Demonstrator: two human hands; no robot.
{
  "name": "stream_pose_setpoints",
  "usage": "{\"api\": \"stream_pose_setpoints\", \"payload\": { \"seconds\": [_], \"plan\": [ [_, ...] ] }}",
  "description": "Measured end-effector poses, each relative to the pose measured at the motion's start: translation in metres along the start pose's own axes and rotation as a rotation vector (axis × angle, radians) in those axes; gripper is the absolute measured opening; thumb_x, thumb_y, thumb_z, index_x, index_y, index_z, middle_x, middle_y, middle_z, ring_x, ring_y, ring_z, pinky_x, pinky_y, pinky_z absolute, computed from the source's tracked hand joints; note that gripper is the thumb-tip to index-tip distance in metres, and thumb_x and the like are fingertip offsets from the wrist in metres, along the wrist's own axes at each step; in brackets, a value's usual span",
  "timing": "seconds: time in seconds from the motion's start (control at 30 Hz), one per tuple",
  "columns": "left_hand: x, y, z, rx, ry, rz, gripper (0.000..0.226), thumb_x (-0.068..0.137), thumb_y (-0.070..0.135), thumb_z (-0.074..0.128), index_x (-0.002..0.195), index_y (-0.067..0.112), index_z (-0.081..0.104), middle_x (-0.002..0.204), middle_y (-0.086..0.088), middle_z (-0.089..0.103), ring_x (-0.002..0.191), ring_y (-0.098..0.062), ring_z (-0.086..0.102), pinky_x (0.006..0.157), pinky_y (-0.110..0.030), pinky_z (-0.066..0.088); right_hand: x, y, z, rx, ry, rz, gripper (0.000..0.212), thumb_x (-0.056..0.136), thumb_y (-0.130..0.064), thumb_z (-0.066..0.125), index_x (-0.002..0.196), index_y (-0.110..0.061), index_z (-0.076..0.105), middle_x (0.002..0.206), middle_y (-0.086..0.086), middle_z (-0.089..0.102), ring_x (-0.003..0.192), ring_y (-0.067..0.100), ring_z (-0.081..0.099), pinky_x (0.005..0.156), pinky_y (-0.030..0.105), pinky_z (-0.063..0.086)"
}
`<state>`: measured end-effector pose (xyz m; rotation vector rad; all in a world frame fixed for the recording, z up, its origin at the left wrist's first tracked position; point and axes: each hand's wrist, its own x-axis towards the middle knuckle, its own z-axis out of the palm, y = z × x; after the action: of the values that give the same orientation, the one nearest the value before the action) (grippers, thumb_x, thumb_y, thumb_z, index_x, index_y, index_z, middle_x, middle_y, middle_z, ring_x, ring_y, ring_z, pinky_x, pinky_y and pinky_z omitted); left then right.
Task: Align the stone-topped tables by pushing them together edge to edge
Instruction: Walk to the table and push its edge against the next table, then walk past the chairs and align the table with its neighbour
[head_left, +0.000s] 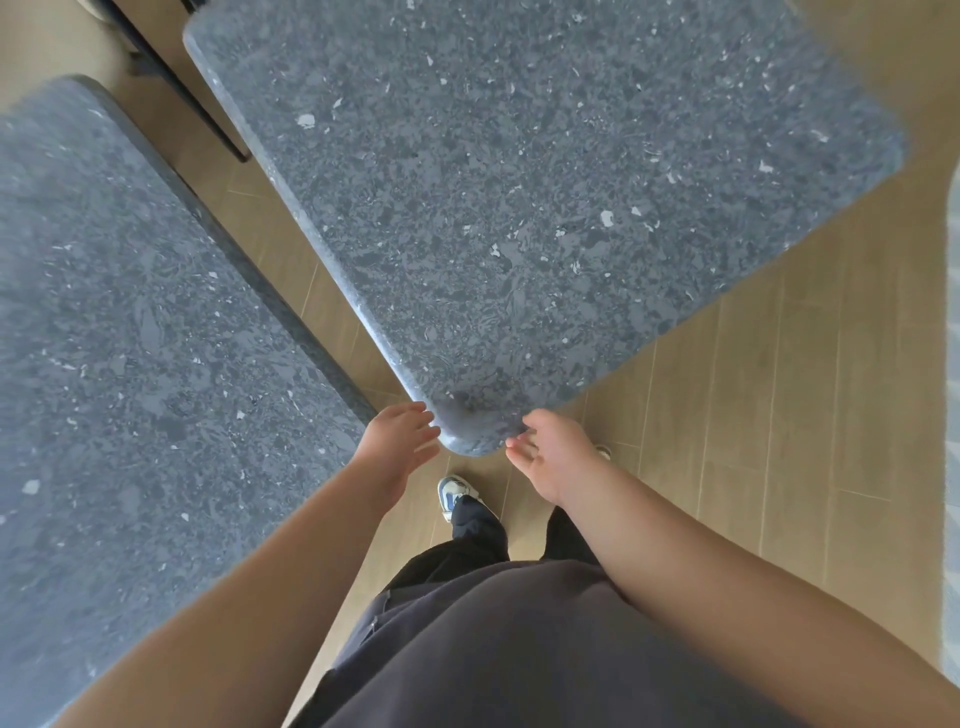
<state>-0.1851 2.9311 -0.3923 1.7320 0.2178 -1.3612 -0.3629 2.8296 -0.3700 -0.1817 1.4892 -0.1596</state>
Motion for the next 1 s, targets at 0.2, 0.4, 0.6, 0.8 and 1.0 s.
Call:
{"api": "stream_pose_setpoints", "payload": {
  "seconds": [0.2, 0.4, 0.6, 0.8, 1.0],
  "plan": [
    [-0.024, 0.013, 0.044, -0.029, 0.016, 0.002, 0.022, 0.1, -0.001, 0.047, 0.114, 0.004, 0.063, 0.109, -0.013, 0.073, 0.093, -0.025, 0.075, 0.071, -0.036, 0.06, -0.028, -0.037, -0.014, -0.05, -0.073, -0.133, 0.029, 0.102, -0.004, 0.044, 0.128, -0.002, 0.056, 0.123, 0.017, 0.064, 0.117, 0.026, 0.062, 0.106, 0.04, 0.049],
    [-0.067, 0.043, 0.127, -0.011, -0.027, 0.183, 0.023, 0.1, -0.003, 0.043, 0.109, 0.006, 0.062, 0.109, -0.017, 0.072, 0.097, -0.031, 0.072, 0.085, -0.043, 0.058, -0.066, -0.108, -0.072, -0.091, -0.175, -0.323, 0.027, 0.1, 0.002, 0.038, 0.116, -0.009, 0.057, 0.096, 0.008, 0.065, 0.092, 0.021, 0.064, 0.094, 0.04, 0.054],
    [-0.111, 0.062, 0.253, 0.073, -0.137, 0.367, 0.022, 0.101, 0.0, 0.045, 0.109, 0.008, 0.064, 0.099, -0.009, 0.076, 0.092, -0.026, 0.075, 0.078, -0.037, 0.06, -0.092, -0.2, -0.173, -0.098, -0.171, -0.547, 0.028, 0.098, 0.004, 0.038, 0.109, -0.012, 0.058, 0.086, 0.006, 0.066, 0.077, 0.018, 0.064, 0.077, 0.033, 0.057],
    [-0.15, 0.085, 0.371, 0.101, -0.305, 0.493, 0.021, 0.101, 0.0, 0.046, 0.11, 0.008, 0.063, 0.097, -0.007, 0.076, 0.09, -0.025, 0.074, 0.077, -0.036, 0.059, -0.118, -0.27, -0.258, -0.081, -0.138, -0.733, 0.029, 0.094, 0.003, 0.038, 0.102, -0.015, 0.059, 0.082, 0.005, 0.066, 0.072, 0.016, 0.064, 0.067, 0.028, 0.054],
    [-0.158, 0.117, 0.466, 0.199, -0.406, 0.58, 0.024, 0.102, -0.001, 0.043, 0.113, 0.008, 0.062, 0.099, -0.008, 0.074, 0.092, -0.025, 0.072, 0.08, -0.038, 0.058, -0.125, -0.334, -0.31, 0.017, -0.103, -0.827, 0.029, 0.093, 0.004, 0.039, 0.099, -0.015, 0.061, 0.07, -0.002, 0.068, 0.061, 0.01, 0.063, 0.06, 0.022, 0.054]
  ]
}}
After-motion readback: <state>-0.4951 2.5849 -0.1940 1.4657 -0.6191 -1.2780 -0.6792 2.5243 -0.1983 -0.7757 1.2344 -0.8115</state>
